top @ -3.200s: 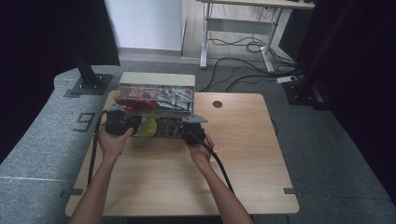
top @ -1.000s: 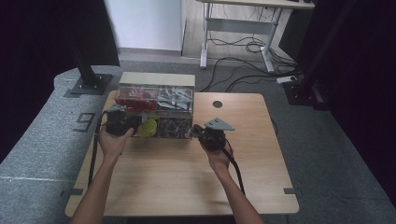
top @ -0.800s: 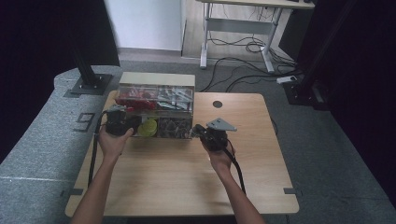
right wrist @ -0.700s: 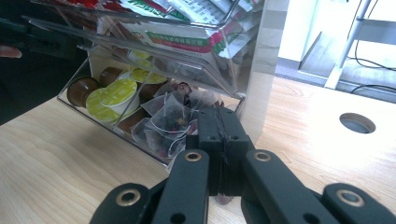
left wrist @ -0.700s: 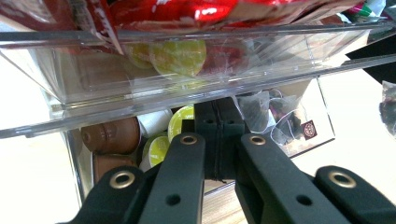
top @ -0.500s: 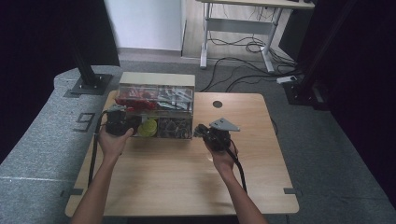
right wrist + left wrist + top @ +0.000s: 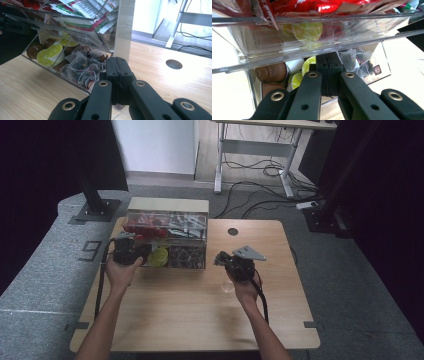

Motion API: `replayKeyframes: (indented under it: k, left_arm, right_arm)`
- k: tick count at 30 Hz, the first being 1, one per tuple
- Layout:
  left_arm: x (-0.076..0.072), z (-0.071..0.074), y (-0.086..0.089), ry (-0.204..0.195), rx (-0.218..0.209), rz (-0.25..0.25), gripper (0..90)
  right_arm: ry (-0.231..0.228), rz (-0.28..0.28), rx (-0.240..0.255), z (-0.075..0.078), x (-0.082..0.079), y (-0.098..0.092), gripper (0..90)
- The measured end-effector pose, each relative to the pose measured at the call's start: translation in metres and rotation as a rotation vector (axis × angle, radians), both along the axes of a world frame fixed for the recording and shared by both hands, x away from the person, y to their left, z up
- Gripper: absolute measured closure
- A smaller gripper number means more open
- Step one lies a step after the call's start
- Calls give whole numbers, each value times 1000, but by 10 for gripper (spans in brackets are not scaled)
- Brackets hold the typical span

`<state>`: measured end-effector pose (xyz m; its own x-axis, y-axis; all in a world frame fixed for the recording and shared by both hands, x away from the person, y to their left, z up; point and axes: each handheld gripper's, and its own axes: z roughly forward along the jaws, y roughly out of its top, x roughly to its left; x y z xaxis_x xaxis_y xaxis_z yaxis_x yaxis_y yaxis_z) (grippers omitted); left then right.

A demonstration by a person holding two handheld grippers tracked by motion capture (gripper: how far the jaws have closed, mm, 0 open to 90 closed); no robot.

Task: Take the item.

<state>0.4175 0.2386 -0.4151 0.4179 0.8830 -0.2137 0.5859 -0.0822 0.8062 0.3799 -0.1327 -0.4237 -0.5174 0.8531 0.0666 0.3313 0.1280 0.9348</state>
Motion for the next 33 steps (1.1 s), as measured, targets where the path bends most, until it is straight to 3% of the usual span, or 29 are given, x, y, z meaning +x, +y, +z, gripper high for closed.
replayKeyframes:
  k: [33]
  left_arm:
    - [-2,1,0,-4,1,3,898]
  right_arm:
    - [-8,-50,-2,-7,-18,-36,890]
